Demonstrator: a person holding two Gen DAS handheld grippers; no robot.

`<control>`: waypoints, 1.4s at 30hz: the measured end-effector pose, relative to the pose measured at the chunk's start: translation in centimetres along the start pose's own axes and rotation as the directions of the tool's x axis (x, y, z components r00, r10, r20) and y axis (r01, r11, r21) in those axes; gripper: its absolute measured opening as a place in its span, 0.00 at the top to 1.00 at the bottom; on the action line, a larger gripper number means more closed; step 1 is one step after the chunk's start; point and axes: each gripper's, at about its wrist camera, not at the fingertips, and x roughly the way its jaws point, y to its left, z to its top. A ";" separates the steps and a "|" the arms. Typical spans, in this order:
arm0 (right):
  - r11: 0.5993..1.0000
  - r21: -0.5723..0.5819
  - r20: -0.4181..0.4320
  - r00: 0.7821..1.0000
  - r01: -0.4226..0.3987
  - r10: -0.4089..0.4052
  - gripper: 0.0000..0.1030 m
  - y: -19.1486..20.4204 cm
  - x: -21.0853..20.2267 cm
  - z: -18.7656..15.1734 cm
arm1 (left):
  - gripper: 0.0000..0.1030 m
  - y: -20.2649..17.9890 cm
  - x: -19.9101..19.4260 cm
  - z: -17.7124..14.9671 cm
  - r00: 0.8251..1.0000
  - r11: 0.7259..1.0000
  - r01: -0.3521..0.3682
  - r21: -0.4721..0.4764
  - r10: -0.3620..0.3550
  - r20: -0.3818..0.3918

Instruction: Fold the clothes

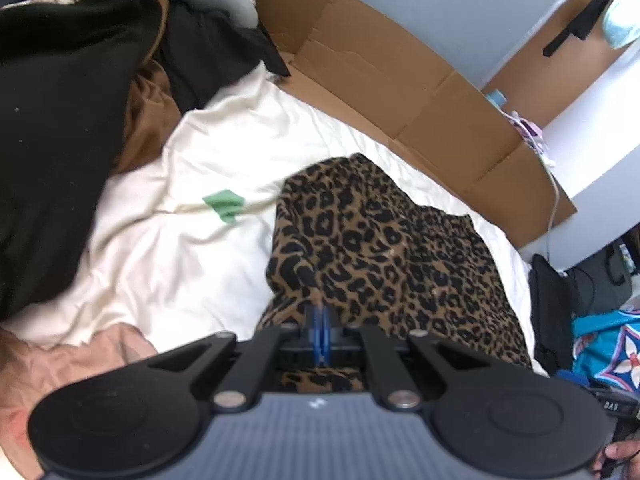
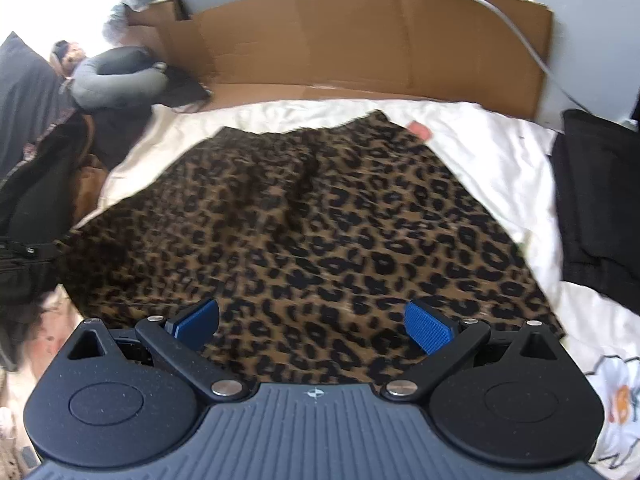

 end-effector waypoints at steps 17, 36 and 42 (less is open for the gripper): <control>0.945 -0.108 -0.019 0.951 -0.309 0.309 0.22 9.4 2.5 1.1 | 0.98 -3.5 2.3 0.5 0.977 0.978 0.194 -0.078 -0.200 -0.075; 0.938 -0.130 0.018 0.945 -0.321 0.326 0.71 12.5 5.1 1.3 | 0.99 -8.8 3.8 -0.8 0.935 0.947 0.317 -0.054 -0.321 -0.150; 0.943 -0.142 0.058 0.949 -0.299 0.310 0.96 12.0 5.5 1.2 | 0.99 -9.8 4.0 -1.1 0.921 0.935 0.348 -0.062 -0.354 -0.163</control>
